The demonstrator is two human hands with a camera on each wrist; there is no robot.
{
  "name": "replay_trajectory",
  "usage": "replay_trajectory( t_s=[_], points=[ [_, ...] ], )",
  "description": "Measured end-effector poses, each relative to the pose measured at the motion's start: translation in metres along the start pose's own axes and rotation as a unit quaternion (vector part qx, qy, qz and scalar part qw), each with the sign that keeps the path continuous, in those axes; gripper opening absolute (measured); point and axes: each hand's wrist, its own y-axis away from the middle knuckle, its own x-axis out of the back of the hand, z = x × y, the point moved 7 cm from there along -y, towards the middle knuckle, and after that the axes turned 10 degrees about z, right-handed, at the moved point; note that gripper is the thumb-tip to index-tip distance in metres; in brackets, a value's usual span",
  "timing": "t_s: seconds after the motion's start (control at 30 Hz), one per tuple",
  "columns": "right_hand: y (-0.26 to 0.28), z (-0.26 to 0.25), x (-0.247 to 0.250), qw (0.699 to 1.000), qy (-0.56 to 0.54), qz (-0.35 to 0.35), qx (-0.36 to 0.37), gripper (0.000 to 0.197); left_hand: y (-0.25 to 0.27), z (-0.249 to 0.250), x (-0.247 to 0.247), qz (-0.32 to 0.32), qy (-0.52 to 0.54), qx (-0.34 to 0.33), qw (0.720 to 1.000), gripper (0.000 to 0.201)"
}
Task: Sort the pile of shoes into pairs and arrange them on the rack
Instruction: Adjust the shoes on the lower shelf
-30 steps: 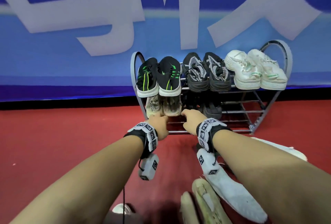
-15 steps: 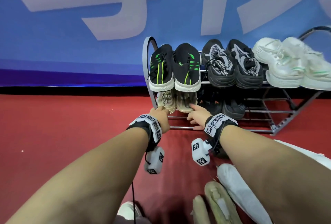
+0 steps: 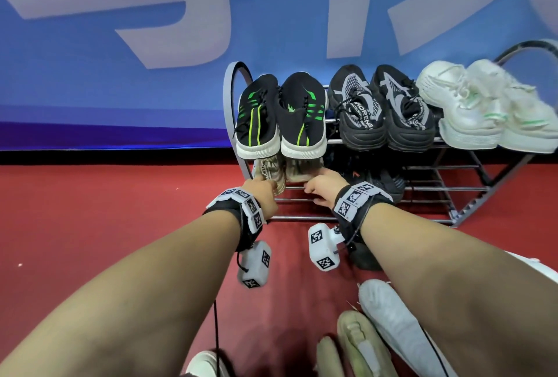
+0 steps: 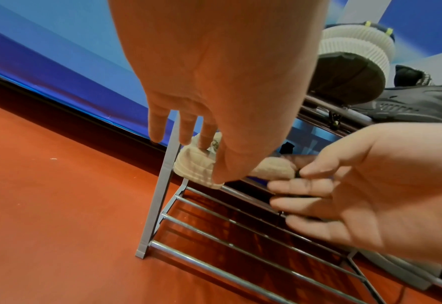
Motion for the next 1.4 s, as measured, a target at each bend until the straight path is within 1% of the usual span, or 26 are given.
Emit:
replay_trajectory(
  t_s=[0.07,0.13,0.27,0.33,0.4,0.47,0.57,0.6,0.67,0.77,0.87,0.93,1.0,1.03,1.07,1.1,1.17,1.2,1.23,1.27,1.33,1.37,1.4],
  points=[
    [0.001,-0.012,0.004,0.997,-0.069,0.012,0.018,0.033,-0.001,0.003,0.003,-0.002,0.011,0.0,1.0,0.05],
    [0.008,-0.021,0.008,0.991,-0.128,0.006,0.028,0.025,-0.001,0.006,0.004,-0.005,0.013,-0.001,1.0,0.049],
    [0.017,-0.017,0.022,0.983,-0.18,-0.003,0.023,0.028,0.0,0.006,0.003,-0.001,0.008,-0.003,1.0,0.05],
    [0.02,-0.01,0.035,0.981,-0.193,0.001,0.012,0.019,-0.001,0.005,0.004,0.011,0.004,-0.002,1.0,0.05],
    [0.024,-0.006,0.051,0.981,-0.193,0.008,0.017,0.013,-0.001,0.006,0.009,0.028,0.007,-0.001,1.0,0.05],
    [0.026,-0.004,0.07,0.98,-0.196,0.021,0.023,0.016,-0.001,0.009,0.012,0.047,0.019,-0.002,0.999,0.049],
    [0.027,0.001,0.096,0.983,-0.176,0.046,0.022,0.021,0.001,0.02,0.016,0.064,0.047,-0.01,0.997,0.042],
    [0.027,0.003,0.105,0.984,-0.165,0.057,0.02,0.023,0.002,0.024,0.015,0.061,0.051,-0.012,0.997,0.045],
    [0.027,0.007,0.123,0.984,-0.16,0.075,0.016,0.026,0.003,0.031,0.015,0.062,0.054,-0.022,0.996,0.058],
    [0.032,0.007,0.144,0.984,-0.157,0.078,0.019,0.03,0.006,0.043,0.015,0.078,0.049,-0.055,0.994,0.085],
    [0.039,0.005,0.157,0.985,-0.156,0.062,0.028,0.034,0.01,0.054,0.018,0.084,0.018,-0.089,0.992,0.098],
    [0.046,0.003,0.161,0.986,-0.16,0.04,0.033,0.034,0.014,0.06,0.016,0.06,0.008,-0.113,0.992,0.109],
    [0.052,0.003,0.164,0.986,-0.16,0.024,0.038,0.033,0.018,0.068,0.011,0.01,0.035,-0.137,0.99,0.119],
    [0.055,0.003,0.166,0.986,-0.163,0.021,0.039,0.032,0.023,0.072,0.008,-0.019,0.056,-0.145,0.988,0.12],
    [0.059,0.003,0.166,0.985,-0.168,0.017,0.037,0.032,0.027,0.076,0.004,-0.046,0.079,-0.15,0.984,0.117],
    [0.061,0.004,0.165,0.984,-0.174,0.013,0.033,0.032,0.032,0.078,0.001,-0.07,0.103,-0.148,0.981,0.109],
    [0.063,0.005,0.161,0.984,-0.177,0.003,0.029,0.033,0.041,0.081,-0.001,-0.107,0.141,-0.142,0.974,0.077],
    [0.064,0.005,0.158,0.984,-0.177,-0.001,0.027,0.033,0.046,0.082,0.0,-0.118,0.153,-0.142,0.971,0.066],
    [0.064,0.004,0.154,0.984,-0.178,-0.004,0.027,0.032,0.05,0.081,0.001,-0.125,0.165,-0.137,0.969,0.063],
    [0.063,0.004,0.15,0.983,-0.181,-0.005,0.022,0.028,0.054,0.08,0.002,-0.129,0.18,-0.128,0.967,0.063],
    [0.06,0.004,0.142,0.981,-0.196,0.002,0.01,0.014,0.06,0.075,0.001,-0.143,0.206,-0.104,0.963,0.064],
    [0.057,0.004,0.138,0.978,-0.209,0.007,0.002,0.01,0.063,0.072,-0.001,-0.154,0.222,-0.087,0.959,0.06],
    [0.056,0.003,0.133,0.975,-0.224,0.01,-0.005,0.012,0.065,0.068,-0.003,-0.163,0.241,-0.068,0.954,0.054]
  ],
)
